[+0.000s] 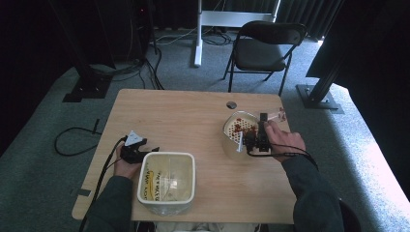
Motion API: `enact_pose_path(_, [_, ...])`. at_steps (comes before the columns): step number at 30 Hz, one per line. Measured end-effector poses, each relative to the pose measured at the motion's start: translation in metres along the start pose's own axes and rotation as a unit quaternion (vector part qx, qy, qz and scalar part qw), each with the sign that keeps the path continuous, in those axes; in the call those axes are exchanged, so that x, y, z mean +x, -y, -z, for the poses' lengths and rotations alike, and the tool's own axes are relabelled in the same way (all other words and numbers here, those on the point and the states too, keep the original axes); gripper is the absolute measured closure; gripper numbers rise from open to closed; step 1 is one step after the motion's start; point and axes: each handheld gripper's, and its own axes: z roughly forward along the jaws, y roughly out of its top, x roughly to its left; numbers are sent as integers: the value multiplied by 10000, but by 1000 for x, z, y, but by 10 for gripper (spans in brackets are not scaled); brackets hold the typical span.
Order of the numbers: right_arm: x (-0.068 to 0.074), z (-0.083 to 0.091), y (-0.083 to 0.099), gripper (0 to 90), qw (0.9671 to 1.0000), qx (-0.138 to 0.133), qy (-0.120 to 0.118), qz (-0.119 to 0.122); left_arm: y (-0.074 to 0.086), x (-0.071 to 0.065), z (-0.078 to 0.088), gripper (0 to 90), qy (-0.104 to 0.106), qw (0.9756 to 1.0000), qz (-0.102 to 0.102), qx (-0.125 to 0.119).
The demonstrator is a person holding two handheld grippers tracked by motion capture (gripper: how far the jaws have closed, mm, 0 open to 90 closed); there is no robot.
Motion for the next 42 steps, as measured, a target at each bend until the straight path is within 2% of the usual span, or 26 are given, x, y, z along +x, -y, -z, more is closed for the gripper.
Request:
enact_pose_path(16, [0,0,2,406,10000,-32,4,-57,0,0,0,281,-2,10000,-2,2])
enact_pose_path(18, [2,1,1,406,10000,-35,-3,-9,0,0,0,281,-6,10000,1,1])
enact_pose_path(21, [0,1,1,406,9999,-30,-11,-107,0,0,-1,281,-11,10000,4,7])
enact_pose_path(23, [1,1,1,406,10000,-65,15,-59,0,0,-1,281,-9,10000,-1,12])
enact_pose_path(24, [0,1,1,406,9999,-37,7,-143,0,0,-1,281,-7,10000,-4,13])
enact_pose_path(26, [0,2,0,406,9999,-98,21,-37,0,0,-1,281,-5,10000,-1,13])
enact_pose_path(28, [-2,2,0,406,9998,-74,24,-155,0,0,-1,281,-4,10000,-6,11])
enact_pose_path(31, [-1,2,-1,406,9999,-97,27,-99,0,0,-1,281,-3,10000,-4,4])
enact_pose_path(33, [-1,3,-2,406,9998,-107,-6,-192,0,0,-1,281,0,10000,3,10])
enact_pose_path(34, [0,3,-2,406,9998,-138,-6,-116,0,0,-1,281,0,10000,-2,13])
enact_pose_path(37, [-1,4,-3,406,9996,-221,1,-176,0,0,-1,281,0,10000,1,13])
enact_pose_path(39, [-2,4,-3,406,9997,-163,62,-195,0,0,-1,281,0,10000,-8,15])
enact_pose_path(40, [-1,5,-3,406,9997,-193,4,-179,0,-1,-1,281,3,10000,-3,15])
enact_pose_path(41, [0,5,-3,406,9997,-230,26,-87,0,-1,-1,281,0,10000,-6,15])
enact_pose_path(42, [-2,4,-1,406,9997,-170,70,-157,0,-1,0,281,0,10000,-14,17])
